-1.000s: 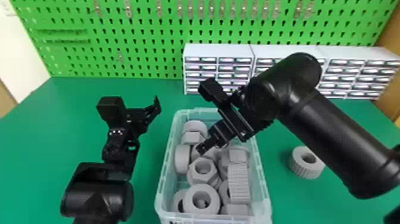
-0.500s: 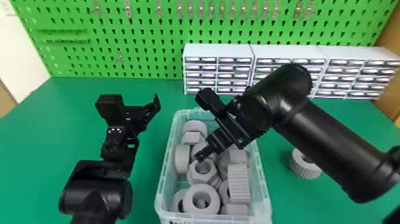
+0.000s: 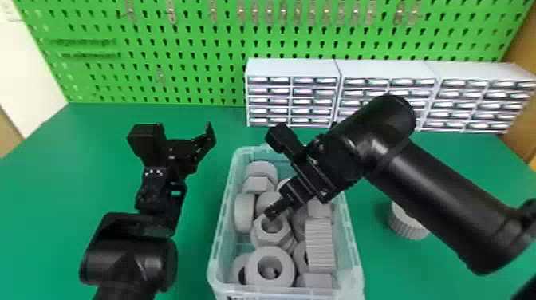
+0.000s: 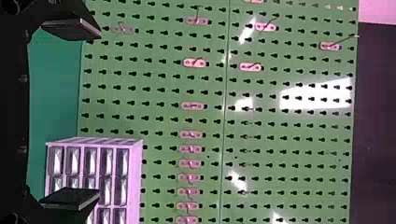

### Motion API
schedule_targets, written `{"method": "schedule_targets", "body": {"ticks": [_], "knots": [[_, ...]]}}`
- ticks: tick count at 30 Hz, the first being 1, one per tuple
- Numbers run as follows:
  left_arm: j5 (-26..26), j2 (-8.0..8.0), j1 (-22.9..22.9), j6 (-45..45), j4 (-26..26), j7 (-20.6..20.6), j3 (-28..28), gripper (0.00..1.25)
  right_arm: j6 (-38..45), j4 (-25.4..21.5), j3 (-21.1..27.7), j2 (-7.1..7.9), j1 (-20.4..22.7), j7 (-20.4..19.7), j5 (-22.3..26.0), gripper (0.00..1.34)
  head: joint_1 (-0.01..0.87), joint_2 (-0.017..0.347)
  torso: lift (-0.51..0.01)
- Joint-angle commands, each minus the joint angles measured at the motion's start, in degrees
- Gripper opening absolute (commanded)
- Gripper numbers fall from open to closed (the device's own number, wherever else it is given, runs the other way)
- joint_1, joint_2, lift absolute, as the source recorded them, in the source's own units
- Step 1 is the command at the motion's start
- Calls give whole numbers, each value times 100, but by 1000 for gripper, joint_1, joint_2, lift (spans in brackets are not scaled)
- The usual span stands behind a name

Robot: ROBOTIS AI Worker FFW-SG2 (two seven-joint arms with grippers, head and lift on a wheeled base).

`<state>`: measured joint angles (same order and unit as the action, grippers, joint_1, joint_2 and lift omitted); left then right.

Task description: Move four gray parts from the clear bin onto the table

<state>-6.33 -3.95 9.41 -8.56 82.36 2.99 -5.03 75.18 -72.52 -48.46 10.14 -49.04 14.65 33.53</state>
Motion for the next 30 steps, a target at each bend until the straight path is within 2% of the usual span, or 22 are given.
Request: {"method": "schedule_targets", "body": {"ticks": [1, 30], "knots": [[0, 0, 26, -6, 0, 0, -24, 1151, -64, 89, -23, -4, 0, 12, -4, 1210, 693, 72, -52], [-18, -9, 78, -50, 0, 26, -33, 1151, -196, 379, -225, -48, 0, 20, -13, 1140, 693, 72, -52]]}}
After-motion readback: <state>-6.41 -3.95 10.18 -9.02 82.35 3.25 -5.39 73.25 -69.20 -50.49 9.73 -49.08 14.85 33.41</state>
